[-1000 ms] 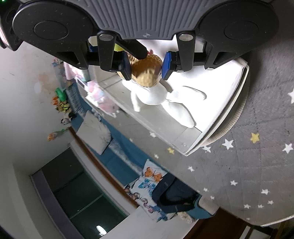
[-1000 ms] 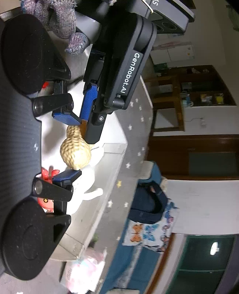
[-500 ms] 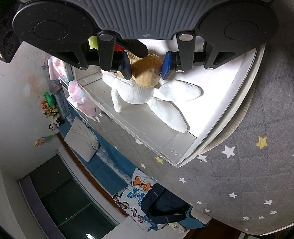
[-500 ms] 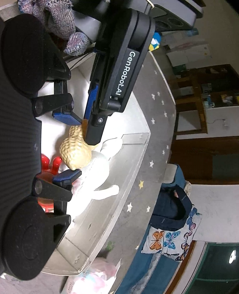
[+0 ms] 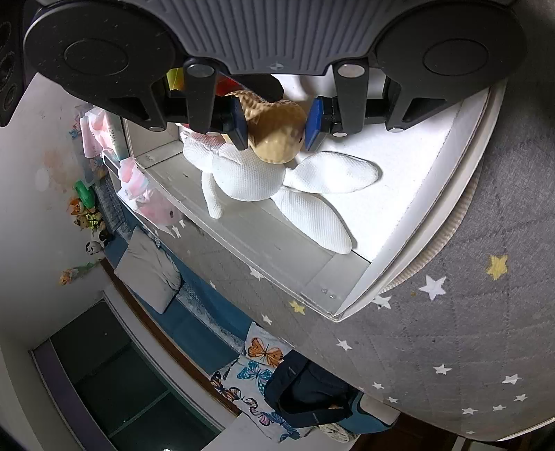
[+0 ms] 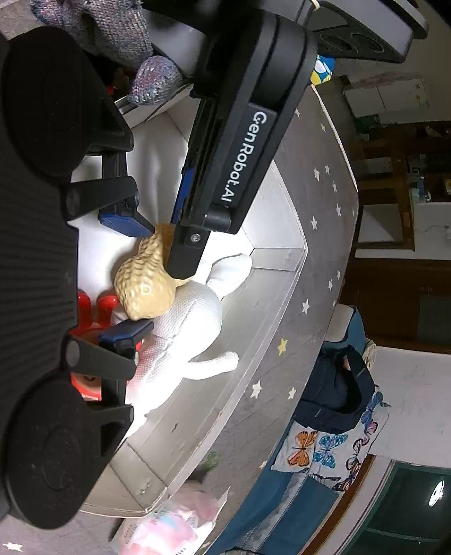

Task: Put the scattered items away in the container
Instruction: 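Lower the peanut toy beside the rabbit and open the left gripper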

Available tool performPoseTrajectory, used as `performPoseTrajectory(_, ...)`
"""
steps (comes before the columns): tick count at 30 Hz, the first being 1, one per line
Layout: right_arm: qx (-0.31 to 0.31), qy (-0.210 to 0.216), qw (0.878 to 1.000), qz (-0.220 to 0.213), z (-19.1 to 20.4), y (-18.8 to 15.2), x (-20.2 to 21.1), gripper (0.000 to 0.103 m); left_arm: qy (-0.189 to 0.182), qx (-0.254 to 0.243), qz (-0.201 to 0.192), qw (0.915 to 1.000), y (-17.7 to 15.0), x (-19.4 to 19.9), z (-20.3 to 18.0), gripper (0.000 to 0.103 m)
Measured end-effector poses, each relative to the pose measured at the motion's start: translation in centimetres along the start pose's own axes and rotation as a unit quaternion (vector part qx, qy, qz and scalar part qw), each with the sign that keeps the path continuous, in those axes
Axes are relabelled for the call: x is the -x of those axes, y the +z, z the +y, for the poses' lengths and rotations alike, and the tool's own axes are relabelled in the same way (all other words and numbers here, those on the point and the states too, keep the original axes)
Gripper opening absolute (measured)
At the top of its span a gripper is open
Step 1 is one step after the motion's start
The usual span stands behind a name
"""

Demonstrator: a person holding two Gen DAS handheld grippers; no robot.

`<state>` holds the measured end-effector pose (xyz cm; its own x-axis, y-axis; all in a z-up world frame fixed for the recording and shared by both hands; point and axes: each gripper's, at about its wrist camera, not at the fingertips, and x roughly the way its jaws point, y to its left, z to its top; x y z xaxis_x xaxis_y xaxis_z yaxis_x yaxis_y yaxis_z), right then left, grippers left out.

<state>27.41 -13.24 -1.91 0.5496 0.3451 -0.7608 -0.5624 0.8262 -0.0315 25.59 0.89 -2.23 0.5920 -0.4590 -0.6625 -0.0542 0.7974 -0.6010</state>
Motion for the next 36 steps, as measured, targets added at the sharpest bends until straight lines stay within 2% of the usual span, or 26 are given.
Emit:
performPoseTrajectory(22,-0.011,-0.002,1.0,-0.014,-0.32,-0.25,0.71,0.054,-0.005,-0.002,-0.002,1.0,0.21,0.41,-0.34,0.038)
performPoseTrajectory(36,-0.005,-0.004,1.0,-0.008,-0.03,-0.08,0.58,0.053,0.001,0.012,-0.004,0.9999,0.49,0.06,0.31,0.038)
